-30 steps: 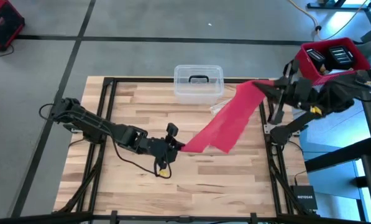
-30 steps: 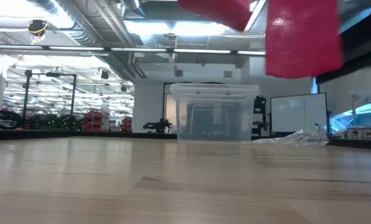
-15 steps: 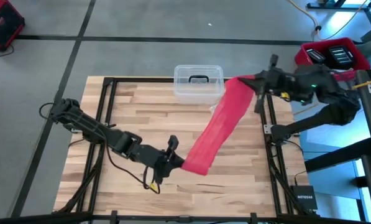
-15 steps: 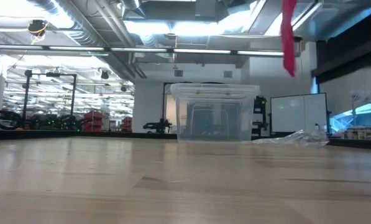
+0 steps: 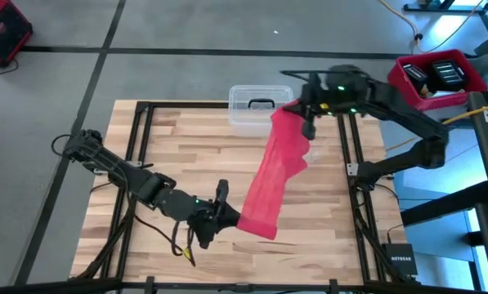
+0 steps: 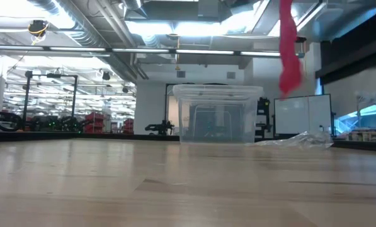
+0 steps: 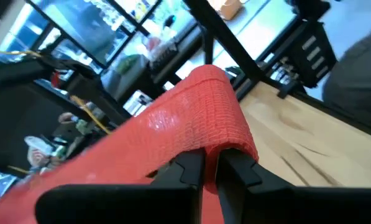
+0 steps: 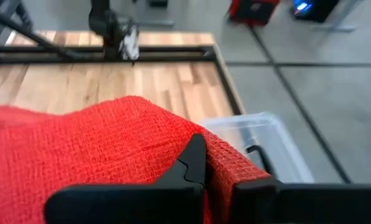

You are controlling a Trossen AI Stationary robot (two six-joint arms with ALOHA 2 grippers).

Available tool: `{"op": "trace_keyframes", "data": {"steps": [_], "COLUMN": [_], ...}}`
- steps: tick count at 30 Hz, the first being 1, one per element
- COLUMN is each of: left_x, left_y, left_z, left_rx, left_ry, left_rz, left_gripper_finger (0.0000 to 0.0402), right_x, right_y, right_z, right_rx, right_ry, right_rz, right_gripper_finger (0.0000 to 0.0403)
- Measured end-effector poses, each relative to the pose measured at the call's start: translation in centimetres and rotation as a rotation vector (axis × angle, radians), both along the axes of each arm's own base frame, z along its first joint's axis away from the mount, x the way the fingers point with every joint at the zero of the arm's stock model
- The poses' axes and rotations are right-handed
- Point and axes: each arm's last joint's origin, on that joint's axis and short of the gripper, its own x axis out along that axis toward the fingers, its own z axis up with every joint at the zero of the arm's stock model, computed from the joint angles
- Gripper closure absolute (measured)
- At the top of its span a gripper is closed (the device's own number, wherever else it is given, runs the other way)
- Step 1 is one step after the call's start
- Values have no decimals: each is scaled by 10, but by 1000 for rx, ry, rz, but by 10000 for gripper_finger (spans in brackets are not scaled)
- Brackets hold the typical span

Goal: Roll bandage
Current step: Roll the red bandage

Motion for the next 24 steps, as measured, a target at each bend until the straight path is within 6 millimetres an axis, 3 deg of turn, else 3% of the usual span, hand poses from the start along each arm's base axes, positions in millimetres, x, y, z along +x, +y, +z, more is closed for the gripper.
{"op": "trace_keyframes", "data": {"steps": [4, 11, 17, 24], "left_x": [-12, -36, -42, -44], "left_y": [4, 17, 25, 33], "left_z": [17, 45, 59, 66], "left_rx": [3, -18, -17, 74], "left_ry": [-55, -150, -226, -272], "left_rz": [60, 148, 163, 335], "left_gripper_finger": [385, 385, 385, 385], "right_x": [18, 37, 52, 53], "right_y": [-10, -19, -22, -19], "right_z": [-20, -74, -121, -163], "right_rx": [18, 77, 162, 282], "right_ry": [67, 102, 24, 13], "right_rz": [34, 85, 185, 226], "right_gripper_finger": [400, 400, 400, 399]}}
